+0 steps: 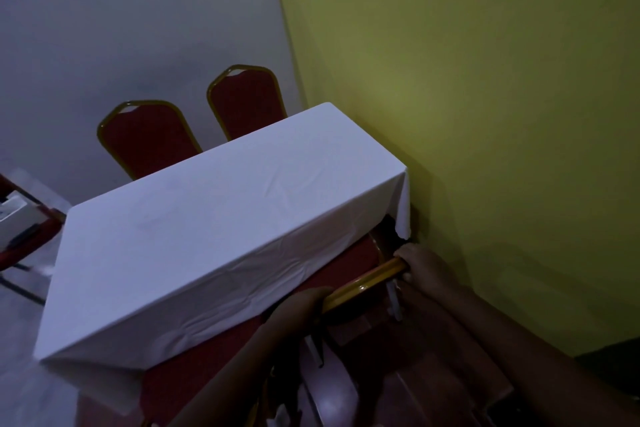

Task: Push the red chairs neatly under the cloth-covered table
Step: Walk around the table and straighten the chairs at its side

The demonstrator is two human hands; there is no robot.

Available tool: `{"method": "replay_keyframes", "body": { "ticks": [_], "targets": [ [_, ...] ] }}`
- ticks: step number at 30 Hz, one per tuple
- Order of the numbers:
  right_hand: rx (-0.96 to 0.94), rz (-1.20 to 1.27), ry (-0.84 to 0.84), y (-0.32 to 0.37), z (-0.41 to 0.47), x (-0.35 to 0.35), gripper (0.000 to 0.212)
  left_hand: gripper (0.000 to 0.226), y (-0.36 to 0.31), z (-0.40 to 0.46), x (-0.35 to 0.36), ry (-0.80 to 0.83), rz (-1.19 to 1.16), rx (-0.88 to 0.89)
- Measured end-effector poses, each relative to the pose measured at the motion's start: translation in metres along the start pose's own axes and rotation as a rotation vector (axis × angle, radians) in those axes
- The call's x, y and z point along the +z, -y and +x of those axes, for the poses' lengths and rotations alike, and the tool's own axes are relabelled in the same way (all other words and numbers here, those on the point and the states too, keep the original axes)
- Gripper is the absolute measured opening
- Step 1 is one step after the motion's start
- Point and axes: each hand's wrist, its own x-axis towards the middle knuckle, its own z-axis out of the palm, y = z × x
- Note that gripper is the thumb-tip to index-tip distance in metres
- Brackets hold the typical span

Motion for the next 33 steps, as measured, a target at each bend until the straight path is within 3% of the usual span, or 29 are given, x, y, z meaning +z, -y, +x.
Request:
{"method": "replay_keyframes", "body": {
  "ticks": [7,14,19,26,33],
  "targets": [
    [-0.122,-0.115,0.084,0.070,-0.006,0.028,0.060,0.062,0.024,-0.046,-0.012,-0.146,-0.080,-0.013],
    [-0.269,-0.075,0.042,0.175,-0.010,0.078,0.065,0.058,0.082,-0.142,-0.021,-0.275,-0.118,-0.063],
    [-0.338,0.054,0.145,0.263,-0.029,0.122,0.065,0.055,0.135,-0.231,-0.014,-0.365,-0.112,-0.112],
    [-0.495,0.186,0.347,0.383,-0.080,0.193,0.074,0.056,0.220,-0.361,0.000,-0.364,-0.112,-0.297],
    [-0.571,0.138,0.514,0.462,-0.135,0.253,0.089,0.053,0.260,-0.461,0.007,-0.317,-0.122,-0.385]
  ]
}}
